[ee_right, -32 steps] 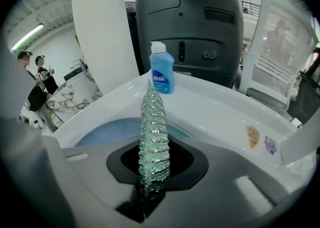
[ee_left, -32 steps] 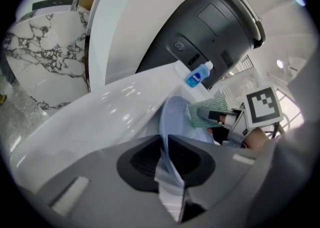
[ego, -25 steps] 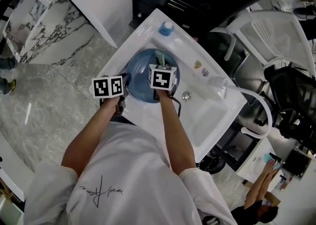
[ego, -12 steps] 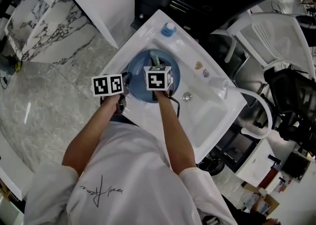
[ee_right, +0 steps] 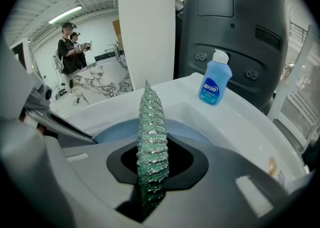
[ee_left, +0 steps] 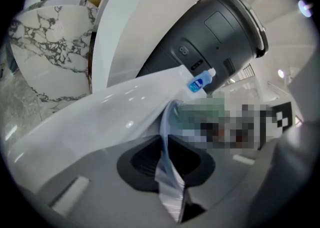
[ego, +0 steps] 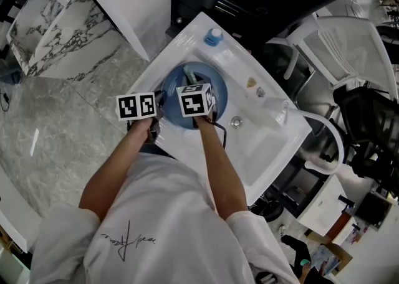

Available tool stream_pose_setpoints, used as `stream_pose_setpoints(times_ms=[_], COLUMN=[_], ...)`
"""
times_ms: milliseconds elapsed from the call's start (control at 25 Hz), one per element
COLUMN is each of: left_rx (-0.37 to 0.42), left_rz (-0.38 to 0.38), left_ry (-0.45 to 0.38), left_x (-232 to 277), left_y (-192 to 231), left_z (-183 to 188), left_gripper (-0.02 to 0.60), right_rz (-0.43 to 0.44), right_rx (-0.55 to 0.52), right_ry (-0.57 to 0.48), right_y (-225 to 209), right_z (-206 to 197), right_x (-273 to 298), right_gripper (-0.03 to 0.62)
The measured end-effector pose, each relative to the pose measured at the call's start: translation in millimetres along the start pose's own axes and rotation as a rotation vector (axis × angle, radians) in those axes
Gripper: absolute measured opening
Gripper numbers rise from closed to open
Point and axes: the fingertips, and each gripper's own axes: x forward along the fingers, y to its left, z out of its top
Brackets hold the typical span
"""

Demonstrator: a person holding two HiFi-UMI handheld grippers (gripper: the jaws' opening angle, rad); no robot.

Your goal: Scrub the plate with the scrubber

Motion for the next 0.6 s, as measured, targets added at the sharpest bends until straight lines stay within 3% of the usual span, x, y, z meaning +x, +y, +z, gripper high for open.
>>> stream_pose_setpoints(times_ms=[600], left_rx=[0.003], left_rz=[0.006], left_ry=[-0.004], left_x=[0.3], left_y=[-0.1], left_z=[0.4], left_gripper=[0.101], right_rz=[0.122], right_rx=[-0.227], right_ry=[-0.016], right_y=[34.8], right_z=[-6.5], right_x=[-5.8], right_gripper=[0.06])
